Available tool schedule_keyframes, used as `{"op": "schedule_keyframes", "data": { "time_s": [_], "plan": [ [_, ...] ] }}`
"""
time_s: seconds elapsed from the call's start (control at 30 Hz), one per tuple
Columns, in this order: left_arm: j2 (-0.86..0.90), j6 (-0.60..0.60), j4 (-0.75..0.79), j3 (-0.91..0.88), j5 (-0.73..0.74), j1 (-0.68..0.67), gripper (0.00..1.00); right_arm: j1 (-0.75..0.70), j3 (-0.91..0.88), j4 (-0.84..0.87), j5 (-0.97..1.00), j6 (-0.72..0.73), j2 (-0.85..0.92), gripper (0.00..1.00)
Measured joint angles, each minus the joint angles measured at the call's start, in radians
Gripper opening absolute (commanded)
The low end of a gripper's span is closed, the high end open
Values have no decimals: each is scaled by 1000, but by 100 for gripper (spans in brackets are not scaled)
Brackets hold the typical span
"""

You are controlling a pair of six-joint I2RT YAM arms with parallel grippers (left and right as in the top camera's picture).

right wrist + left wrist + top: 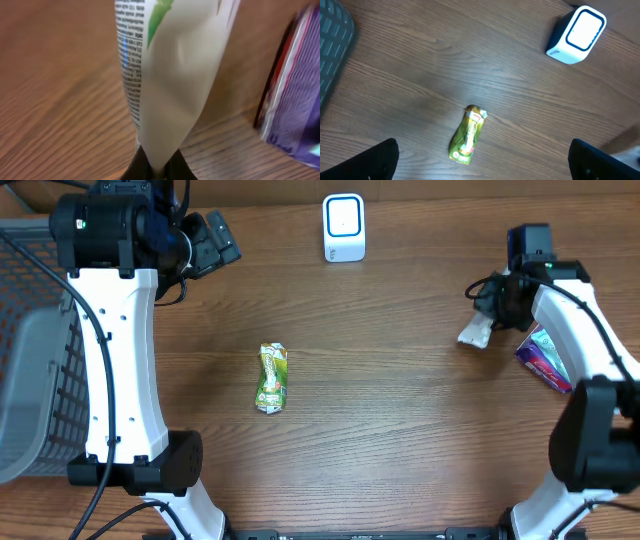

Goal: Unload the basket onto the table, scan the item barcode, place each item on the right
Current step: 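Carry the white tube to the right edge and release it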

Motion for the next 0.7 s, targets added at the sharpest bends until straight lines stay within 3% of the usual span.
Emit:
{"op": "schedule_keyframes", "data": {
  "time_s": [0.27,0.33,0.37,0.4,0.47,0.53,0.7],
  "plan": [
    [0,0,0,0,0,0,99,-80,-6,-6,5,153,58,5],
    [0,0,0,0,0,0,100,-91,-6,-9,16,166,58,20],
    [0,0,0,0,0,0,100,-94,-6,-11,18,170,58,32],
    [0,0,0,0,0,0,100,-95,-6,-13,22,169,58,52],
    [0,0,0,0,0,0,100,-94,-6,-15,26,179,58,76],
    [0,0,0,0,0,0,99,-94,-6,-20,26,180,58,84],
    [0,0,0,0,0,0,100,-93,-6,-37,21,179,58,85]
  ]
}}
